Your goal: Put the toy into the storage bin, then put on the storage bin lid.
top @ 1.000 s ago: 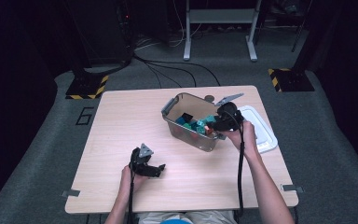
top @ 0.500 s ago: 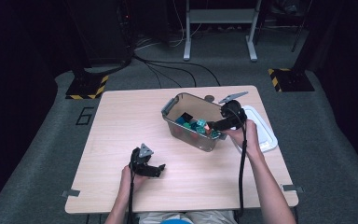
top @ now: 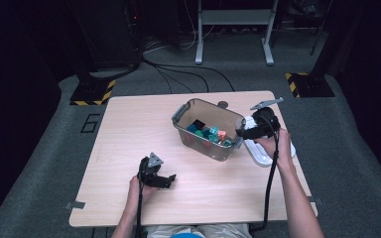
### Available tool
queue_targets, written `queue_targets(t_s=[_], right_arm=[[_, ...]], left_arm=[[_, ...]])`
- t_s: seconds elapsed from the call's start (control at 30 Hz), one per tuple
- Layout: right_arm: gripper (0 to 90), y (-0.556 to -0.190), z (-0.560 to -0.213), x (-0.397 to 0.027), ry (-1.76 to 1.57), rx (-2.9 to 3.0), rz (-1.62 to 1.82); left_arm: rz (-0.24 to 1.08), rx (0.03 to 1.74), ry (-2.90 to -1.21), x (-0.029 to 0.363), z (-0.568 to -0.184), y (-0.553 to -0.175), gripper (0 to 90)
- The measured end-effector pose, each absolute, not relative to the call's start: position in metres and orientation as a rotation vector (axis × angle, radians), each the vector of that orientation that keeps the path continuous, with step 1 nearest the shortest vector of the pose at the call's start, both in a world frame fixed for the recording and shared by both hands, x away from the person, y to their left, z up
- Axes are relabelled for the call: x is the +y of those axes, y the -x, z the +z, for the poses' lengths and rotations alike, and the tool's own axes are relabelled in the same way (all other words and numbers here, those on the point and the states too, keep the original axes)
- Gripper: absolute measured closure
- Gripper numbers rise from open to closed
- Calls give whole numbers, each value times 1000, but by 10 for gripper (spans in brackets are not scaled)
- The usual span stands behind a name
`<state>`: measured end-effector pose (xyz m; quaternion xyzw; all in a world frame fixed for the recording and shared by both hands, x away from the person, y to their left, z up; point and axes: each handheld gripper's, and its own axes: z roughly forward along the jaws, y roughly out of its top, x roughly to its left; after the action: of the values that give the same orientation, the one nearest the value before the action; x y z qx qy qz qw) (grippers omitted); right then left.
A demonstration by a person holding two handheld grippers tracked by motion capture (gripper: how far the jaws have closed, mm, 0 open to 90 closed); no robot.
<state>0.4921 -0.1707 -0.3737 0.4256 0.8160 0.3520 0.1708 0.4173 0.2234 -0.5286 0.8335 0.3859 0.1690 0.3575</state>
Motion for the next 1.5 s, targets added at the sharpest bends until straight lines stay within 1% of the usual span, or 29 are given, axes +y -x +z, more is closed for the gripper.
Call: queue_targets(t_s=[0.53,1.0,1.33,1.5], right_arm=[[62,-496,-390,-215,-1299,2245,890],[62,-520,-434,-232,-1391,2230,760],[85,-534,-459,-237,-1420,2227,715],[142,-541,-470,-242,-1450,2224,715]], left_arm=[[436,995,-2153,223,-529,-417,97],[436,996,-2151,223,-529,-417,97],[436,996,-2152,223,-529,-417,97],[436,996,-2152,223,-529,-417,97]])
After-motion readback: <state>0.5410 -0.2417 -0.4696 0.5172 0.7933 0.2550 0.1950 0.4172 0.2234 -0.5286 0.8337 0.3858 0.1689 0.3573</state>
